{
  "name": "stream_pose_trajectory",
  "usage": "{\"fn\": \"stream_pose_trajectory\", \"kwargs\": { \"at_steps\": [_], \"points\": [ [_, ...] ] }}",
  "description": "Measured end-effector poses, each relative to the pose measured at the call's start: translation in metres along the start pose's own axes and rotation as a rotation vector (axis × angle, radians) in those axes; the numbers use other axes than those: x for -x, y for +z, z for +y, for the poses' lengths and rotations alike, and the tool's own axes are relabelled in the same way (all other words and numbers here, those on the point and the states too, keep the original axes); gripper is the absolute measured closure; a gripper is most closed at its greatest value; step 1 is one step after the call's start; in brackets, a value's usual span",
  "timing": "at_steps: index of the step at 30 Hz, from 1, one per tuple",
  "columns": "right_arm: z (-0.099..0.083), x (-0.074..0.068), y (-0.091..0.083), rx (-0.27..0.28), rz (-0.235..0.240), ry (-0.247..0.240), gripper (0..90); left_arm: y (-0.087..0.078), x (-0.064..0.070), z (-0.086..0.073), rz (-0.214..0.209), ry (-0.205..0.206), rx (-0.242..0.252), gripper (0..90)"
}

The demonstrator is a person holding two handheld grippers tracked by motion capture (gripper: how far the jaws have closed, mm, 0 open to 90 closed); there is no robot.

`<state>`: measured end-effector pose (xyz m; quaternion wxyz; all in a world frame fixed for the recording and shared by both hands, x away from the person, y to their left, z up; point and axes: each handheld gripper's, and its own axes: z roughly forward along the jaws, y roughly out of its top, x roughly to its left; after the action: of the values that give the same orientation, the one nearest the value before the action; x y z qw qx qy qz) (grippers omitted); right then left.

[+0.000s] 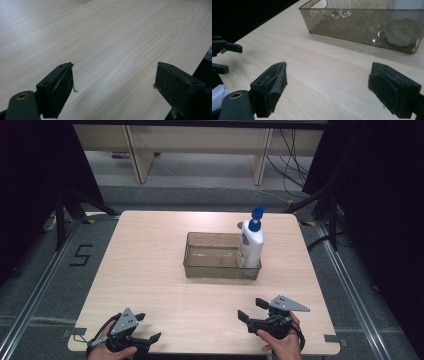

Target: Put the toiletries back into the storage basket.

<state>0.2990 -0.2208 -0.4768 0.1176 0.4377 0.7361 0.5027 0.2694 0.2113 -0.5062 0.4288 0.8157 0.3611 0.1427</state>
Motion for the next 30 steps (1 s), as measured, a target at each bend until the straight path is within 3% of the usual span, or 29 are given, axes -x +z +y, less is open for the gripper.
{"fn": "stream_pose_trajectory", "kwargs": {
  "at_steps": [2, 5, 6, 9, 12, 13, 15, 16, 18, 19, 20, 24, 25, 26, 27, 29, 30],
  "points": [
    [-0.001, -0.002, -0.001, -0.004, 0.005, 0.026, 15.5, 0.000, 0.000, 0.000, -0.002, 0.000, -0.005, 14.9],
    [-0.003, 0.000, -0.003, 0.002, -0.001, -0.024, 15.5, -0.001, 0.000, 0.000, -0.005, 0.001, -0.011, 14.9],
    [-0.004, -0.002, -0.002, 0.001, 0.018, 0.005, 15.4, -0.001, 0.000, 0.000, -0.005, 0.001, -0.011, 14.9],
    [-0.006, -0.003, -0.004, 0.003, 0.016, 0.006, 15.4, -0.001, 0.000, 0.000, -0.006, 0.001, -0.013, 14.9],
    [-0.008, -0.003, -0.006, 0.006, -0.003, -0.020, 15.5, 0.000, 0.000, 0.000, -0.004, 0.002, -0.010, 14.9],
    [-0.009, -0.004, -0.006, 0.007, 0.010, -0.022, 15.5, 0.000, 0.000, 0.000, -0.004, 0.002, -0.009, 14.9],
    [-0.009, -0.006, -0.008, -0.006, -0.001, -0.005, 15.4, 0.000, 0.000, 0.000, -0.004, 0.002, -0.009, 14.9],
    [-0.010, -0.004, -0.009, 0.002, -0.008, -0.047, 15.5, 0.000, 0.000, 0.000, -0.004, 0.002, -0.010, 14.9],
    [-0.011, -0.006, -0.010, -0.006, -0.016, -0.044, 15.5, 0.000, 0.000, 0.000, -0.005, 0.004, -0.011, 14.9],
    [-0.012, -0.007, -0.011, -0.001, 0.001, -0.045, 15.5, -0.002, -0.002, 0.001, 0.007, 0.034, -0.039, 14.9],
    [-0.013, -0.009, -0.011, 0.000, 0.005, -0.019, 15.4, -0.002, -0.002, 0.001, 0.006, 0.034, -0.038, 14.9],
    [-0.016, -0.008, -0.014, -0.002, 0.012, -0.054, 15.5, -0.002, -0.002, 0.001, 0.006, 0.034, -0.039, 14.9],
    [-0.017, -0.010, -0.014, -0.010, 0.005, -0.037, 15.4, -0.002, -0.002, 0.001, 0.006, 0.035, -0.039, 14.9],
    [-0.018, -0.009, -0.015, -0.010, 0.008, -0.054, 15.4, -0.001, -0.001, 0.000, -0.002, 0.017, -0.024, 14.9],
    [-0.019, -0.010, -0.014, -0.007, 0.006, -0.037, 15.4, -0.002, -0.002, 0.000, -0.003, 0.033, -0.038, 14.9],
    [-0.020, -0.011, -0.017, -0.025, 0.001, -0.055, 15.4, -0.002, -0.003, 0.001, 0.007, 0.043, -0.044, 14.9],
    [-0.022, -0.010, -0.016, -0.007, -0.002, -0.066, 15.5, -0.002, -0.003, 0.001, 0.007, 0.043, -0.044, 14.9]
  ]
}}
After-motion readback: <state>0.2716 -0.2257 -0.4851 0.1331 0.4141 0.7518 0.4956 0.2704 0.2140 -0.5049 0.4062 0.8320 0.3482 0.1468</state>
